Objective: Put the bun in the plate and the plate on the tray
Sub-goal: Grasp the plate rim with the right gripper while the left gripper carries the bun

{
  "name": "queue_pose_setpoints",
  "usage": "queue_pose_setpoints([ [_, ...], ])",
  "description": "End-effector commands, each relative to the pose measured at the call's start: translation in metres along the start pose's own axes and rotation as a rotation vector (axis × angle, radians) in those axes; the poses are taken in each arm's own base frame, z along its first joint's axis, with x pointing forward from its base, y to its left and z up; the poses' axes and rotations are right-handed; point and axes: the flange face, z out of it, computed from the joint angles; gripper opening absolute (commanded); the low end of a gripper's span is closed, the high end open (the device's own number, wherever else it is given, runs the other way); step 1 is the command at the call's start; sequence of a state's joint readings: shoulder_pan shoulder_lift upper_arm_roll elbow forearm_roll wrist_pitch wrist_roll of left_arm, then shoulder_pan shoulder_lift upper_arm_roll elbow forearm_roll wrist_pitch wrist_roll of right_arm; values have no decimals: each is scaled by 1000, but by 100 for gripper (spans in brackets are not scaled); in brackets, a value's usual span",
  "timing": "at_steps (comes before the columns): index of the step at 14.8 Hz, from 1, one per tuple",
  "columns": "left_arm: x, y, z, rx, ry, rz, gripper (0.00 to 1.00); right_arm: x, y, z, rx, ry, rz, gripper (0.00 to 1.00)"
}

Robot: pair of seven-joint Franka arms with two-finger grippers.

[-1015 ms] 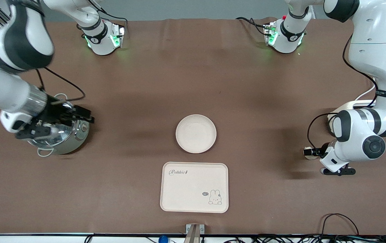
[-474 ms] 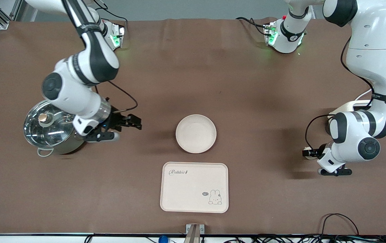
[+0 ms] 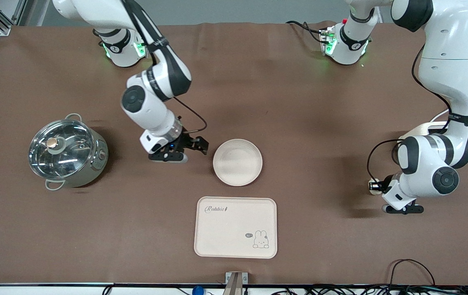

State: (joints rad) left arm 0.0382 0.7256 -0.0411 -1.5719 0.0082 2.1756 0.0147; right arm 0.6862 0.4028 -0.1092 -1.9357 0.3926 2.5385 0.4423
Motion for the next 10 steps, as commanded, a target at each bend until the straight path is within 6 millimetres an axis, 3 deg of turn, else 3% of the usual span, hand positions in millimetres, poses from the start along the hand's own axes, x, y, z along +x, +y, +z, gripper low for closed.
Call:
queue_pose_setpoints([
  [1, -11, 60, -65, -57, 4, 77, 19, -14, -8, 32, -1, 19, 47, 100],
  [3, -21, 128, -94, -111, 23, 99, 20, -23, -12, 56, -6, 40, 64, 100],
  [5, -35, 195, -98, -165, 1, 41, 21, -25, -10, 80, -13, 59, 63, 100],
  [6, -44, 226, -95, -187, -21, -20, 21, -25, -11, 88, -14, 64, 65, 98],
  [8, -64, 295, -70, -222, -77, -130, 21, -28, -19, 100, -2, 66, 78, 94],
  [10, -74, 347, -60, -272, -18, -160, 20, -29, -23, 110, 6, 77, 80, 87],
])
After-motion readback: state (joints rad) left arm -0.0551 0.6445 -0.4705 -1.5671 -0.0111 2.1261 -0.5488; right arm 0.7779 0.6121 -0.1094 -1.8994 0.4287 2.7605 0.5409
